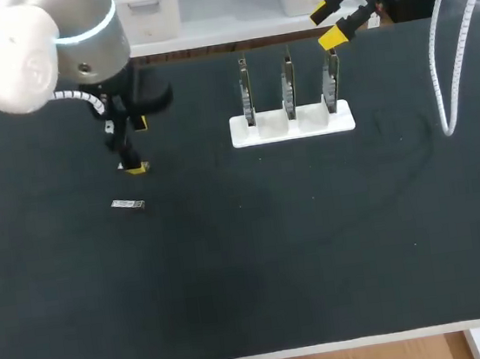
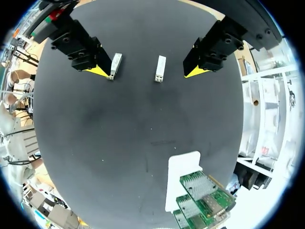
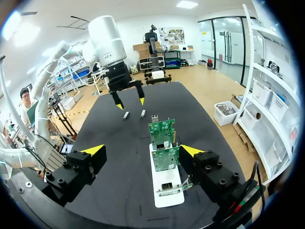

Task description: Pick up the optical module with the left hand, and insert it into the network port with the right hand.

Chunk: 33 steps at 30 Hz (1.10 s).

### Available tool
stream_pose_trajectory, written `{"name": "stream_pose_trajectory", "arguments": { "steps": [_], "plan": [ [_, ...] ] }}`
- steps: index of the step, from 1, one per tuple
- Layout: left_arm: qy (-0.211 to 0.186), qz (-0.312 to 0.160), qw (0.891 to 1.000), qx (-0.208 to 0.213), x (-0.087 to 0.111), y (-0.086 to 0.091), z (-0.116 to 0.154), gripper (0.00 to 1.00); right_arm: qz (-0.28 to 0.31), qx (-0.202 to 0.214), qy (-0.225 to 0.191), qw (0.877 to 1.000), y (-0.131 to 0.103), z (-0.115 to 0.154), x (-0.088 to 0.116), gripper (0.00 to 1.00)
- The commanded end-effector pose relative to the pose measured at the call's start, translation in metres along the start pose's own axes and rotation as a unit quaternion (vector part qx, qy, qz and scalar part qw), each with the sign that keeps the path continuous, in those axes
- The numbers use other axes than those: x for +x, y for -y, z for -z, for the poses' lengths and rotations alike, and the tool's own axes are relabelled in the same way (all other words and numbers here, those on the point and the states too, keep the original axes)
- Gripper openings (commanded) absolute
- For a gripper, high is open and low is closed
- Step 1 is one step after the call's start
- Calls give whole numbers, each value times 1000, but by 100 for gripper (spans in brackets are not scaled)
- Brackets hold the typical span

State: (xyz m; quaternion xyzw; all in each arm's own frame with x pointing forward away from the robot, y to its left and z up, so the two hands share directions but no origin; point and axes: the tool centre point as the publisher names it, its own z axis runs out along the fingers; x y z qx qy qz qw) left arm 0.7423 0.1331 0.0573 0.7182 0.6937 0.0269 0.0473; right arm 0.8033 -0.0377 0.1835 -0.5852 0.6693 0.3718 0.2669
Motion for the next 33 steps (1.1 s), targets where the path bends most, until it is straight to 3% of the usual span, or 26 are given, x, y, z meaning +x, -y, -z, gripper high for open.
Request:
{"name": "stream_pose_trajectory", "arguments": {
  "steps": [1, 20, 27, 33],
  "plan": [
    [-6, 9, 1000, 6, 4, -2, -4, 100, 0, 0, 0, 1000, 1, 0, 0, 100],
    [-54, -2, 998, 29, 33, -16, -32, 100, 0, 0, 0, 1000, 1, 0, 0, 100],
    [-46, 5, 998, 30, 40, -21, -34, 100, 0, 0, 0, 1000, 1, 0, 0, 100],
    [-34, -17, 998, 41, 37, -17, -47, 100, 0, 0, 0, 1000, 1, 0, 0, 100]
  ]
}}
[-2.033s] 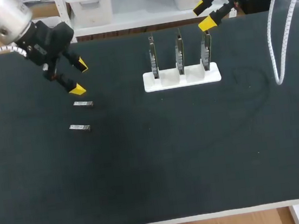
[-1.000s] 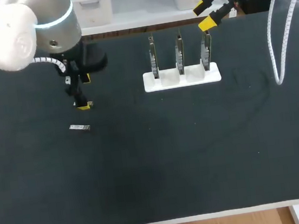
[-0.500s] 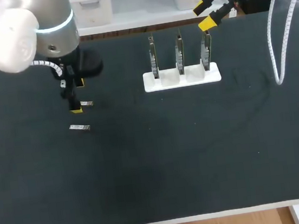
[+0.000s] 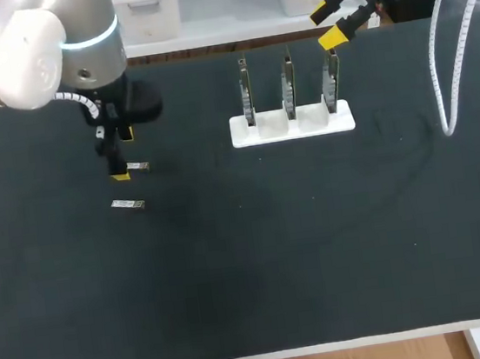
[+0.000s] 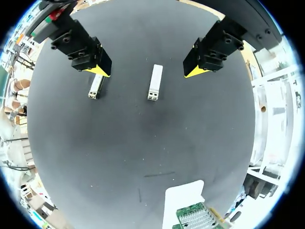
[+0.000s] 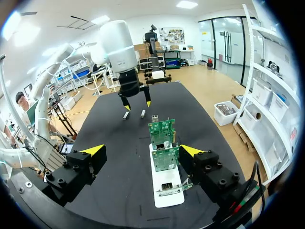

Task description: Pick up the optical module with the left hand, and insert it into the network port with the right hand.

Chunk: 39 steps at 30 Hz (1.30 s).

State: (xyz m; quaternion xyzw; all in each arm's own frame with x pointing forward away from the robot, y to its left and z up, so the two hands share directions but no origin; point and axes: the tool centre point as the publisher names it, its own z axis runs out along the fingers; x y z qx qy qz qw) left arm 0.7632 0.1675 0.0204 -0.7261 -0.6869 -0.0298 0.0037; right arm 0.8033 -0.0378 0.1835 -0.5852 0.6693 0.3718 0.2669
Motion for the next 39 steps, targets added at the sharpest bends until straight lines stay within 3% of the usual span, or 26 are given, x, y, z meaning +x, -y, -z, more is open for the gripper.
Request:
{"name": "stream_pose_trajectory", "arguments": {
  "steps": [1, 11, 39],
  "plan": [
    [6, -9, 1000, 8, 0, -1, -11, 100, 0, 0, 0, 1000, 1, 0, 0, 100],
    [-5, -24, 1000, 19, -5, 6, -23, 100, 0, 0, 0, 1000, 1, 0, 0, 100],
    [-23, -30, 999, 13, 0, -4, -25, 100, 0, 0, 0, 1000, 1, 0, 0, 100]
  ]
}}
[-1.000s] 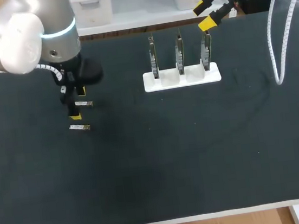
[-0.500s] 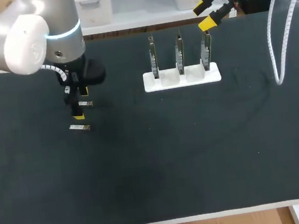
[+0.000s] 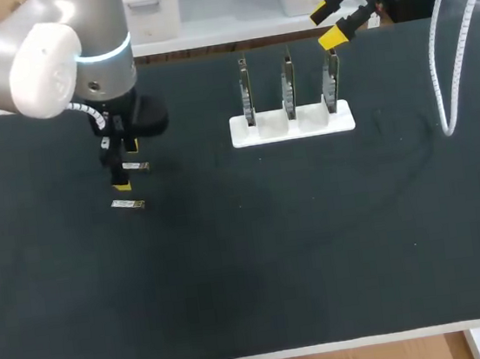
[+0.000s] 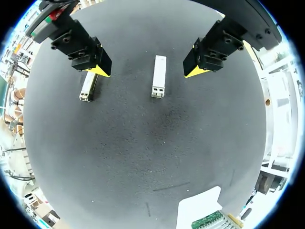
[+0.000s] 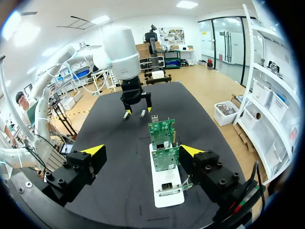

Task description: Pick up the optical module with the left hand, and insert it into the network port with the right hand.

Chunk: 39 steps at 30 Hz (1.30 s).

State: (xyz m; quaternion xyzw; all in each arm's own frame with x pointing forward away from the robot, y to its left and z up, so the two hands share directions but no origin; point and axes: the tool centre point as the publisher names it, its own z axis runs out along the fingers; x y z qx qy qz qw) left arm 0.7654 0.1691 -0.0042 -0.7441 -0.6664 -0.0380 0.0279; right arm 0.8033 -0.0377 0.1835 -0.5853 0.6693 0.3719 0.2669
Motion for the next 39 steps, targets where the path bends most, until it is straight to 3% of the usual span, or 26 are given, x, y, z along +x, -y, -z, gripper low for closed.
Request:
{"name": "stream_pose_trajectory", "arguments": {
  "steps": [1, 23, 39],
  "plan": [
    [-1, -2, 1000, 2, -1, -3, -1, 100, 0, 0, 0, 1000, 1, 0, 0, 100],
    [-13, 2, 1000, 10, 0, 0, -9, 100, 0, 0, 0, 1000, 1, 0, 0, 100],
    [-13, 34, 999, 10, 2, -4, -13, 100, 0, 0, 0, 1000, 1, 0, 0, 100]
  ]
}}
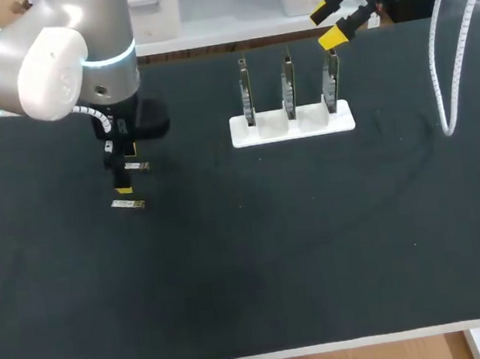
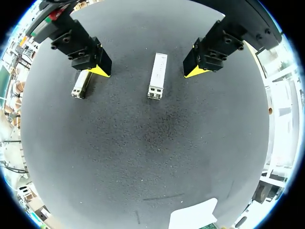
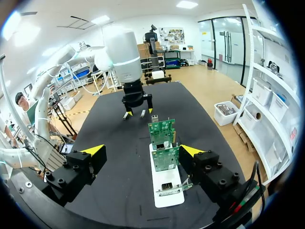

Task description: Pick up the optical module with the left hand, and insert it into the network port with the right hand.

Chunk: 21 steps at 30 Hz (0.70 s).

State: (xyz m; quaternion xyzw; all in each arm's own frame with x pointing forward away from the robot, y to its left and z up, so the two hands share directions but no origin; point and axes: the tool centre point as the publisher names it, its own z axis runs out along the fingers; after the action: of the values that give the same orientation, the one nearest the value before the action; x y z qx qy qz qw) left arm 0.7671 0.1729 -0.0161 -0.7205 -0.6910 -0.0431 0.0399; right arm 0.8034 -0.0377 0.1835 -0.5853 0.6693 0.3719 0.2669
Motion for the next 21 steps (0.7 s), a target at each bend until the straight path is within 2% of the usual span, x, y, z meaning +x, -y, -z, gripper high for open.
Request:
{"name": "stream_pose_trajectory", "arguments": {
  "steps": [1, 16, 17, 18, 19, 20, 21],
  "plan": [
    [-2, 0, 1000, 3, -1, -3, -1, 100, 0, 0, 0, 1000, 1, 0, 0, 100],
    [-4, 6, 1000, 8, -2, -4, -4, 100, 0, 0, 0, 1000, 1, 0, 0, 100],
    [-4, 6, 1000, 8, -2, -5, -4, 95, 0, 0, 0, 1000, 1, 0, 0, 100],
    [-4, 6, 1000, 8, -2, -5, -4, 77, 0, 0, 0, 1000, 1, 0, 0, 100],
    [-4, 6, 1000, 7, -2, -5, -4, 42, 0, 0, 0, 1000, 1, 0, 0, 100],
    [-4, 5, 1000, 7, -1, -5, -4, 30, 0, 0, 0, 1000, 1, 0, 0, 100],
    [-4, 5, 1000, 7, -1, -6, -4, 25, 0, 0, 0, 1000, 1, 0, 0, 100]
  ]
}}
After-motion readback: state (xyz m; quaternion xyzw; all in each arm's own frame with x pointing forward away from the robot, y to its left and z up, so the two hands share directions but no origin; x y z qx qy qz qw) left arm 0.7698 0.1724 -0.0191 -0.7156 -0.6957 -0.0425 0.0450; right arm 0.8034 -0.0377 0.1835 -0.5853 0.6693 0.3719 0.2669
